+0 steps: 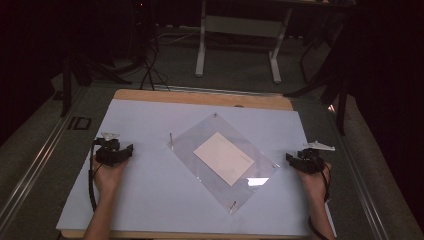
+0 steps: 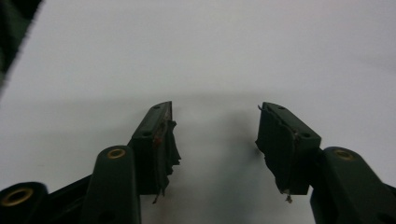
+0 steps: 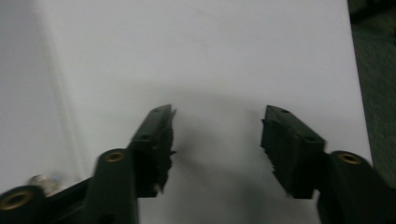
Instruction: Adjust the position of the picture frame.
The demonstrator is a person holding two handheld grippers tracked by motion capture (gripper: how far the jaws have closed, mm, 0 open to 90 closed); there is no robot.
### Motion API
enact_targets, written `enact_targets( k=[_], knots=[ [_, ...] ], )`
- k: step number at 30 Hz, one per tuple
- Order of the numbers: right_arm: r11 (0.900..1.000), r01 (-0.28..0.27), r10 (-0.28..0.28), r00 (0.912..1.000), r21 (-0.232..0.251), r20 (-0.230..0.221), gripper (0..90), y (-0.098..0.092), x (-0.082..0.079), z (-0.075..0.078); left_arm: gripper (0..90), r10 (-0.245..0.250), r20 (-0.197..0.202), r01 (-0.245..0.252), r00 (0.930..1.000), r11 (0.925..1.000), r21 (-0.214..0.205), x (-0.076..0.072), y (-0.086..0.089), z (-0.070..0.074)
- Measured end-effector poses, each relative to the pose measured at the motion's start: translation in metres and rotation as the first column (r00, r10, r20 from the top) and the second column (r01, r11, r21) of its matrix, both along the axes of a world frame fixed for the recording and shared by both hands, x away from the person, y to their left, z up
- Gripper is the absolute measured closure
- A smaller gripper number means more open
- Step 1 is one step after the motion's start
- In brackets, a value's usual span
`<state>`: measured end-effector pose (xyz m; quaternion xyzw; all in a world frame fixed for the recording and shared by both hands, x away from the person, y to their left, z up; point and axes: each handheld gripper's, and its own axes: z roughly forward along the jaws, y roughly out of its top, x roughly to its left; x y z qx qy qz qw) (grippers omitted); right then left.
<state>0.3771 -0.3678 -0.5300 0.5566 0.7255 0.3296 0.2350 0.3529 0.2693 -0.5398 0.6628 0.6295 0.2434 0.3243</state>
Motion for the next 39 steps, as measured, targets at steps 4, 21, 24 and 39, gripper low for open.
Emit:
enact_targets(
  k=[4, 21, 24, 39],
  knots=[
    [0.9983, -0.058, 0.058, 0.9975, 0.006, 0.039, 47.1, 0.004, -0.004, 0.007, 46.0, -0.064, 0.022, 0.064, 0.9977, 0.9979, 0.007, -0.002, -0.007, 0.006],
    [0.9141, -0.406, 0.405, 0.9136, 0.006, 0.034, 50.8, 0.044, -0.031, 0.015, 50.4, -0.367, 0.074, 0.37, 0.9273, 0.9287, -0.028, 0.002, -0.048, 0.023],
    [0.8917, -0.451, 0.45, 0.892, 0.031, 0.039, 52.0, 0.051, -0.036, 0.016, 52.0, -0.401, 0.075, 0.403, 0.9132, 0.9146, -0.027, 0.007, -0.058, 0.024],
    [0.8014, -0.597, 0.597, 0.802, 0.03, 0.017, 57.8, 0.081, -0.062, 0.009, 60.0, -0.442, 0.079, 0.445, 0.8935, 0.8953, -0.021, 0.032, -0.09, 0.021]
  ],
)
